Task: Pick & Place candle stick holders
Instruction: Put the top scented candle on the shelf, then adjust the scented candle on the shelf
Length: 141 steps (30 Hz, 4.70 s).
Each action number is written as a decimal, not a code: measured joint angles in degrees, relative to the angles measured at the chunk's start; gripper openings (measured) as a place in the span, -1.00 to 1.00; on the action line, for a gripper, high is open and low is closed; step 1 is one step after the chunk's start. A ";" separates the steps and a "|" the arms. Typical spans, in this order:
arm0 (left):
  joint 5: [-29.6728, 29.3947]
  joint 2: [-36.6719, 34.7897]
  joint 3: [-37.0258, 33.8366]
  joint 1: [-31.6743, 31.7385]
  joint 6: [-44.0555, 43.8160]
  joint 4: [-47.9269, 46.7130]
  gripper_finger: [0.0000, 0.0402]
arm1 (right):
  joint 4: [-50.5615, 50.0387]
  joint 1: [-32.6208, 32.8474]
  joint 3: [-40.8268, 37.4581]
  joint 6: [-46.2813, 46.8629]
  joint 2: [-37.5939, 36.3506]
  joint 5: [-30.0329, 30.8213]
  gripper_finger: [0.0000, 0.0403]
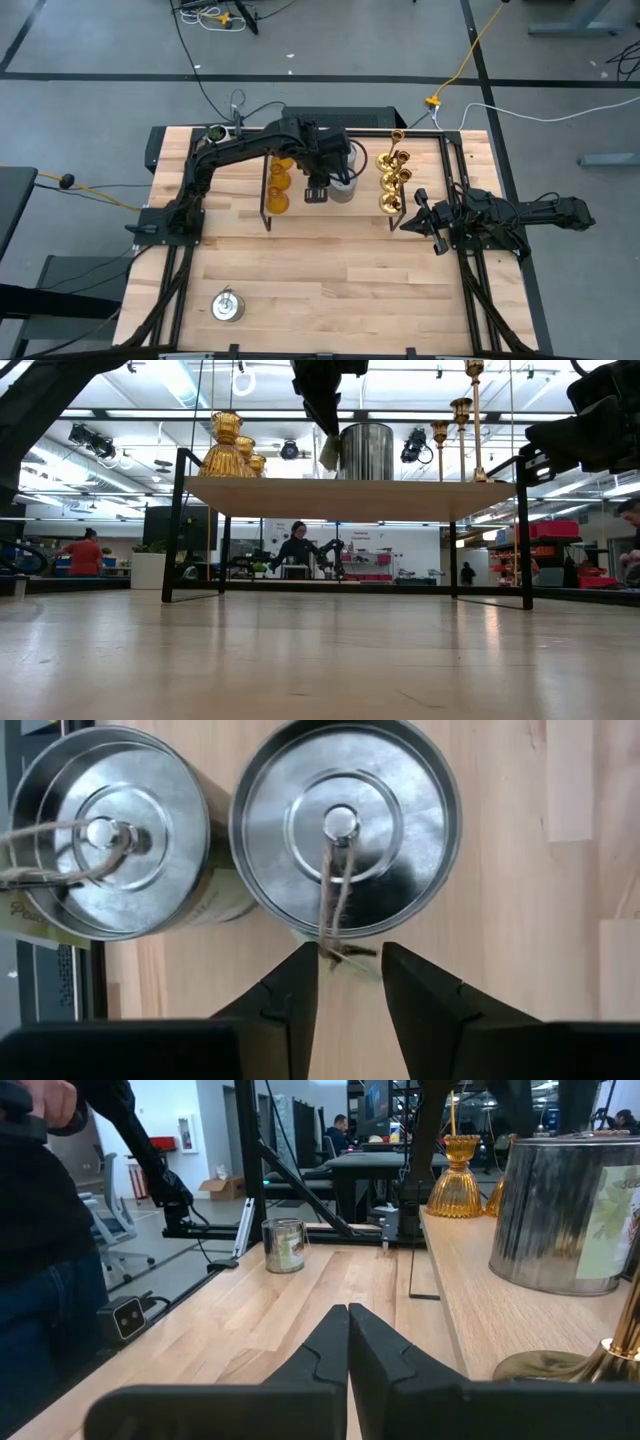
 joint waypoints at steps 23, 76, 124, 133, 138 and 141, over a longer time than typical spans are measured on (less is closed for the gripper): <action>-3.34 -0.85 0.00 -0.17 0.54 -6.04 0.31 | 0.04 0.00 -0.02 0.00 0.00 0.00 -0.93; 2.67 -0.37 -1.60 0.50 4.51 8.64 -0.97 | 0.01 0.01 -0.01 0.00 0.00 0.01 -0.93; 0.77 -1.59 -1.55 7.15 7.48 14.55 -0.97 | 0.00 0.01 0.00 0.00 0.00 0.01 -0.93; 2.66 -0.54 -1.57 7.88 5.96 14.10 -0.95 | 0.01 0.01 0.00 0.00 0.01 0.00 -0.93; 4.72 -0.33 -1.60 7.84 5.91 13.94 -0.97 | 0.00 0.00 0.00 0.00 0.00 0.00 -0.93; 4.72 -0.33 -1.60 7.74 5.91 13.90 -0.96 | 0.01 0.01 0.00 0.00 0.01 0.01 -0.93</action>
